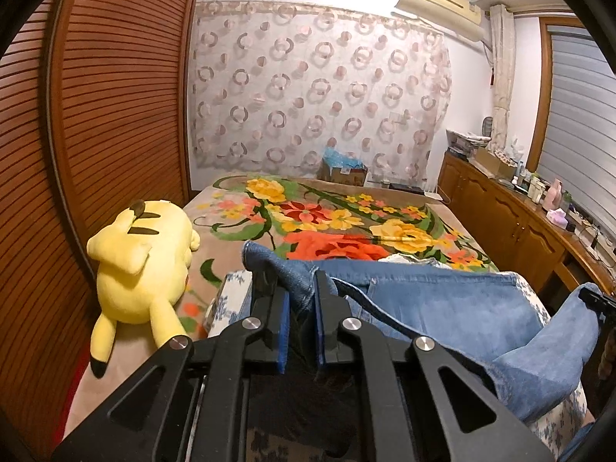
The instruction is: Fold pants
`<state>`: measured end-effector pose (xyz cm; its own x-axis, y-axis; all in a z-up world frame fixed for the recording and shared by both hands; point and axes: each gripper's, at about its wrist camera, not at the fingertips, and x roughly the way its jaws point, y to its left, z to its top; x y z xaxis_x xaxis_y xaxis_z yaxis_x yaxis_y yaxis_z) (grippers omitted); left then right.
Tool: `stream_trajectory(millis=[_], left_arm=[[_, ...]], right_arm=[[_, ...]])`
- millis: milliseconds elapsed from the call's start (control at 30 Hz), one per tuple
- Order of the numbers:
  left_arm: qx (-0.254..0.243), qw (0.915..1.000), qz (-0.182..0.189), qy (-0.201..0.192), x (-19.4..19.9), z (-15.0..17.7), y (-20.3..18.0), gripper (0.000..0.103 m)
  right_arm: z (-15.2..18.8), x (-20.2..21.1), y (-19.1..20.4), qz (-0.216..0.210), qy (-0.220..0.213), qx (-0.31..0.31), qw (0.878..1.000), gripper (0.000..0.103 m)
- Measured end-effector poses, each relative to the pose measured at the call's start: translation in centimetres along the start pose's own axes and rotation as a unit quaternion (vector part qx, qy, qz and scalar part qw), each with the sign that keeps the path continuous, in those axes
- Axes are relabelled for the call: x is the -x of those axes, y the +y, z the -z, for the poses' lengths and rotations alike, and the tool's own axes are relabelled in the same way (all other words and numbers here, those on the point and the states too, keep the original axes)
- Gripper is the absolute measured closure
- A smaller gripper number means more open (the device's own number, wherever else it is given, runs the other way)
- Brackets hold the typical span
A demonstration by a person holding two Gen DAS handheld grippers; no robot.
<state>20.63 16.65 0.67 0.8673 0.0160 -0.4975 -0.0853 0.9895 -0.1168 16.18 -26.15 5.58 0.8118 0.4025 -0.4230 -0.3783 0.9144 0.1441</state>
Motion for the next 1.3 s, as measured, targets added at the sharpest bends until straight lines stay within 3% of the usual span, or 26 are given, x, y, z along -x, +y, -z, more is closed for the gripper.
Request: stream_trajectory(millis=[500, 600, 667, 767, 967, 1300], left_arm=[[-0.005, 0.9978, -0.002, 0.066, -9.5, -0.1, -0.1, 0.091], [-0.006, 0.9972, -0.002, 0.075, -10.5, 0.1, -0.2, 0.091], [-0.006, 0.9969, -0.002, 0.079, -11.1, 0.2, -0.2, 0.091], [-0.005, 0.9967, -0.002, 0.081, -11.5, 0.1, -0.2, 0.091], [-0.007, 0.9965, -0.003, 0.083, -11.7, 0.2, -0.3, 0.091], [-0.011, 0.9951, -0.009, 0.098, -12.9, 1.0, 0.0, 0.091]], right_arm=[[-1.1, -9.7, -2.3, 0.034, 0.097, -0.041, 0.994, 0.09], [-1.8, -10.8, -1.9, 0.042, 0.112, -0.038, 0.992, 0.083], [-2.4, -11.2, -1.4, 0.045, 0.122, -0.035, 0.991, 0.07], [-2.8, -11.5, -0.9, 0.08, 0.143, -0.014, 0.986, 0.051], [-3.3, -10.4, -1.1, 0.096, 0.137, -0.032, 0.985, 0.051], [-1.4, -7.8, 1.5, 0.057, 0.128, -0.009, 0.99, 0.043]])
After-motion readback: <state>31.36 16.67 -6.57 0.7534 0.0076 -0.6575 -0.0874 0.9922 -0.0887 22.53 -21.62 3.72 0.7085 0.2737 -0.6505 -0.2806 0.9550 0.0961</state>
